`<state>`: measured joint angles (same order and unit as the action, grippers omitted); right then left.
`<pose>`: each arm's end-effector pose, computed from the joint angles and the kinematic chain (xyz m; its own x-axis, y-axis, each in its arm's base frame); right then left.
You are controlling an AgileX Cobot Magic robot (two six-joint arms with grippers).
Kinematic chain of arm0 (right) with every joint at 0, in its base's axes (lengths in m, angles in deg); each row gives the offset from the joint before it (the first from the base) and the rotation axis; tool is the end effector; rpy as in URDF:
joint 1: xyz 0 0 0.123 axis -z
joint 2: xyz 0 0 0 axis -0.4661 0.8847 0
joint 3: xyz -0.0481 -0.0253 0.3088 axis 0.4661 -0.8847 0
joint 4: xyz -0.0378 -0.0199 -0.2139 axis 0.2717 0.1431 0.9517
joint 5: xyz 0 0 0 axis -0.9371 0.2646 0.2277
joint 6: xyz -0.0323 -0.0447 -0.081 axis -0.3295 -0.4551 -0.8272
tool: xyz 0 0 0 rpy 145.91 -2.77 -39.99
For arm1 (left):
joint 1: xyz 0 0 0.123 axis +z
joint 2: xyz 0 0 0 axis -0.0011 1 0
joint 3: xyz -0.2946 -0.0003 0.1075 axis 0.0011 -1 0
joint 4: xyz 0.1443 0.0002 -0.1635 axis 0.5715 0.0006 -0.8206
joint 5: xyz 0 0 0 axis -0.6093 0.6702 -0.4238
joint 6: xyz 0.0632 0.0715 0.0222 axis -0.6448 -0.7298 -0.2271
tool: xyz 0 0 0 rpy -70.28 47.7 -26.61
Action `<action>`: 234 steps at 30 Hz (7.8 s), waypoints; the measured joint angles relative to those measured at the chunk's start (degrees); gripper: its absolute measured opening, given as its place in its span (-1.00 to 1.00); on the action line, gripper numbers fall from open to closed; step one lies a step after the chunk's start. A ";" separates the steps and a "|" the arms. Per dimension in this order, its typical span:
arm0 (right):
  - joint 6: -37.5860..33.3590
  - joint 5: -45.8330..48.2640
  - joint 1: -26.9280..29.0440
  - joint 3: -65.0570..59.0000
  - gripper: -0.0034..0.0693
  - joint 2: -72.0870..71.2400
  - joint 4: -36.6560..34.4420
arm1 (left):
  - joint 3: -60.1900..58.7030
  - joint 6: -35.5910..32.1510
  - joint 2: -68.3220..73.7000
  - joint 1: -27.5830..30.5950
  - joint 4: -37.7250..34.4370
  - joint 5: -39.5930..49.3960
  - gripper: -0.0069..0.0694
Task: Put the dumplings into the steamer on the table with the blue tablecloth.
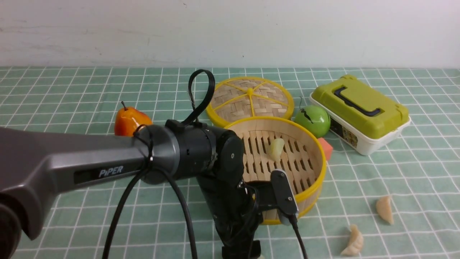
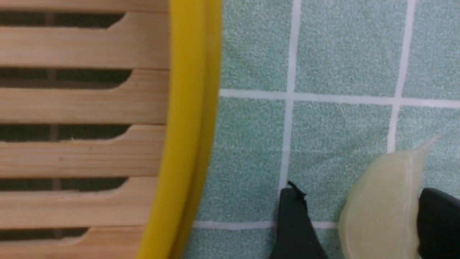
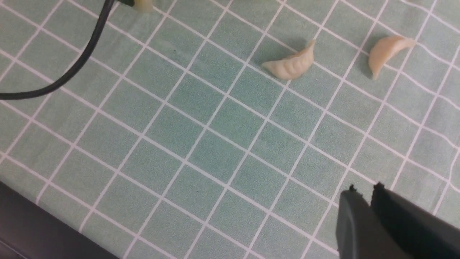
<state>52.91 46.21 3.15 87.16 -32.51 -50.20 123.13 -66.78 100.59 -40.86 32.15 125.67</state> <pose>0.0463 0.0253 0.3436 -0.6743 -0.4487 -0.5864 -0.5262 0.8492 -0.0447 0.2723 -0.2602 0.2032 -0.1177 0.9510 -0.2860 0.9926 0.1215 -0.0045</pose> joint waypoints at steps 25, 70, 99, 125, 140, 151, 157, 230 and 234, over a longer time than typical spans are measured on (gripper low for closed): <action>0.04 -0.73 0.00 -1.38 -0.67 0.00 0.00 | 32.56 42.57 -2.41 3.81 3.52 22.51 -0.19; 26.13 -36.64 0.00 -0.92 0.58 54.85 1.89 | 42.49 60.73 -19.22 10.17 17.27 25.07 -0.51; 18.75 -27.42 -7.79 19.91 -0.46 48.16 7.06 | -17.76 66.94 -69.07 10.17 18.58 20.25 -0.86; 17.96 -15.77 -9.16 29.25 0.51 56.91 10.76 | -17.87 65.39 -69.09 10.17 13.91 19.44 -0.86; 25.21 -29.83 15.02 7.83 0.35 52.82 9.13 | -17.87 65.32 -68.95 10.17 14.39 12.99 -0.86; 25.37 -38.56 15.08 7.83 0.00 60.14 8.80 | -17.87 65.32 -68.95 10.17 14.51 13.38 -0.85; 24.95 -35.44 15.08 9.67 -0.43 59.97 8.80 | -17.94 65.32 -68.95 10.17 14.56 14.89 -0.85; 17.30 -53.97 -5.17 -9.91 -0.95 0.71 3.22 | -56.23 68.05 -98.17 10.17 18.19 -19.45 -0.72; 17.30 -53.97 -5.17 -9.91 -0.95 0.71 3.22 | -56.23 68.05 -98.17 10.17 18.19 -19.45 -0.72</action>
<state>70.22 -7.76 -2.01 77.25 -31.80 -46.98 66.90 1.27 2.42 -30.69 50.34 106.22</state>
